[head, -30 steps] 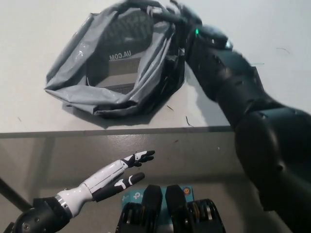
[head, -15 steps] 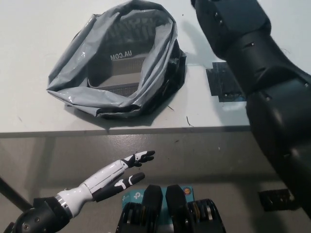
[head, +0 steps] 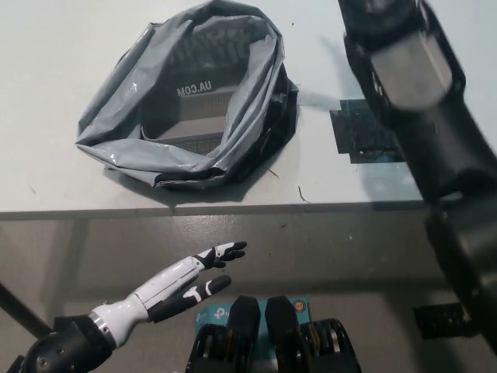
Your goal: Use the right hand to pick up a small rectangular container and put it into a plastic bag and lift the bag
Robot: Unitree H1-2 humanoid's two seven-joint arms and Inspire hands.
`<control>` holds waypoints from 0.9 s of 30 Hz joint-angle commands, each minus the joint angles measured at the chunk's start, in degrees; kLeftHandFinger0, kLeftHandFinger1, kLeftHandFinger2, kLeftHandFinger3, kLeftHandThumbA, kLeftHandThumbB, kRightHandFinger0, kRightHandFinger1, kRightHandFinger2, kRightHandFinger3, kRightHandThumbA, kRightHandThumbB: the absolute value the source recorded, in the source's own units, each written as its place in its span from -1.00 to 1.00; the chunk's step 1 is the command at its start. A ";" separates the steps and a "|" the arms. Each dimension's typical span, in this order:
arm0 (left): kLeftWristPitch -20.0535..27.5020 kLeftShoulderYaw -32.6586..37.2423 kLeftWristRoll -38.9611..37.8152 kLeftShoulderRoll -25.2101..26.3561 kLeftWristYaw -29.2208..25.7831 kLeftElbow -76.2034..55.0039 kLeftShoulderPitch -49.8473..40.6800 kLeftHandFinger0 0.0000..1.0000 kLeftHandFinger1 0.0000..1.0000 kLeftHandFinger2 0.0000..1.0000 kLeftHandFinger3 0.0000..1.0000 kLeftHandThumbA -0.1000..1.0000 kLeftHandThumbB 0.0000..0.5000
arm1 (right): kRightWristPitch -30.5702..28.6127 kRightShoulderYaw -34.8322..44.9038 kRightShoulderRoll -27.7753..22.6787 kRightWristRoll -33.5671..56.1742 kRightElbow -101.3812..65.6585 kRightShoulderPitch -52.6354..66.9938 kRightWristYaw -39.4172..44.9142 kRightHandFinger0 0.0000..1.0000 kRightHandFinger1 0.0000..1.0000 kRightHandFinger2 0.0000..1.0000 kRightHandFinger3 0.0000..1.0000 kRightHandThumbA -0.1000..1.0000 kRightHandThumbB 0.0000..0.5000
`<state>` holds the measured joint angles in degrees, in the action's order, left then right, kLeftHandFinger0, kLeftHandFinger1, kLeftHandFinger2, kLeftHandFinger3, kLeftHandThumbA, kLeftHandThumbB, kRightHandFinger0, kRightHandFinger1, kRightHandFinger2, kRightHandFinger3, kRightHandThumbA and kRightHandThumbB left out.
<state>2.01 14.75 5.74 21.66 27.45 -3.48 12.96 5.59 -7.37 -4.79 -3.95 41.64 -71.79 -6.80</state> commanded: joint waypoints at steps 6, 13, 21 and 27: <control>2.95 -12.21 -7.38 -2.47 -9.08 1.19 9.65 1.00 1.00 1.00 1.00 1.00 -0.09 | -9.99 16.41 -10.83 0.50 -85.84 31.47 -0.36 1.00 1.00 1.00 1.00 1.00 0.22; 4.15 -15.58 -6.85 -6.51 -15.05 -0.69 7.66 1.00 1.00 1.00 1.00 1.00 0.02 | -21.93 10.30 -3.06 -2.21 -86.10 48.12 -2.52 1.00 1.00 1.00 1.00 0.86 0.08; 7.33 -15.84 -5.73 -8.60 -14.86 0.50 4.39 1.00 1.00 1.00 1.00 1.00 -0.01 | -31.64 2.51 1.19 -14.44 -64.78 57.03 -6.92 1.00 1.00 1.00 1.00 1.00 -0.12; 8.28 -16.13 -5.20 -9.63 -13.51 1.11 1.61 1.00 1.00 1.00 1.00 1.00 -0.02 | -32.52 -0.26 -0.22 -13.93 -50.74 59.59 -10.07 1.00 1.00 1.00 1.00 1.00 -0.23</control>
<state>2.40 6.38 5.26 15.70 24.58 -1.27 13.21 -0.79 -5.30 -5.09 -7.52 0.82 -15.96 -8.00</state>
